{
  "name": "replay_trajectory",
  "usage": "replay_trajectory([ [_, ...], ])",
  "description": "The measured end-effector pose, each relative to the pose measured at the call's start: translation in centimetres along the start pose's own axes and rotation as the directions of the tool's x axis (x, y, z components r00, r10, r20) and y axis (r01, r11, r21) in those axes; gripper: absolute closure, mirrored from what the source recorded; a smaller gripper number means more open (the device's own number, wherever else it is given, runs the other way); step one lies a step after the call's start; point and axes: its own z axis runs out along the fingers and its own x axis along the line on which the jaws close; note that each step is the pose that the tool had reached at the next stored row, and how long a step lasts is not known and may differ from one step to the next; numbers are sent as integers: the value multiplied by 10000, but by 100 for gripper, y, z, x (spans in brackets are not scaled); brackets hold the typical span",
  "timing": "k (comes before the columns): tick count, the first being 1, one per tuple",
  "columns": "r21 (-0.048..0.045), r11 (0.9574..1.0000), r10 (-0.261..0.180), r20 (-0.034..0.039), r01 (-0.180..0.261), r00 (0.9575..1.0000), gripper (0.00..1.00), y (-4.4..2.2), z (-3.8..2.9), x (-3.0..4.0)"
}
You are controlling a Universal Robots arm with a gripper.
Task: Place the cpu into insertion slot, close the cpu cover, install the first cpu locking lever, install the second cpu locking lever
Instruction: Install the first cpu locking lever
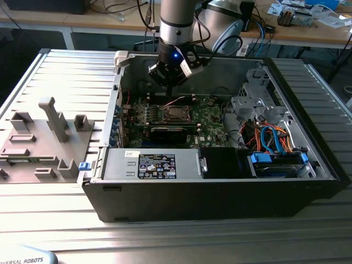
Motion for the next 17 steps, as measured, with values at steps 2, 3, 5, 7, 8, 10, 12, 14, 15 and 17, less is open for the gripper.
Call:
replay_trajectory([
  [2,-1,10000,0,0,0,10000,89,0,4,-4],
  [3,0,10000,0,0,0,10000,89,-1,5,-6],
  [5,0,10000,0,0,0,10000,89,-1,7,-9],
  [7,0,10000,0,0,0,10000,89,-1,9,-12],
  [8,0,10000,0,0,0,10000,89,-1,11,-13],
  [10,0,10000,-1,0,1,10000,89,-2,13,-17],
  [12,0,10000,0,0,0,10000,89,-2,15,-20],
  [14,0,10000,0,0,0,10000,89,-3,17,-23],
  [15,0,10000,1,0,-1,10000,89,-3,19,-25],
  [17,-1,10000,0,0,0,10000,89,-3,22,-28],
])
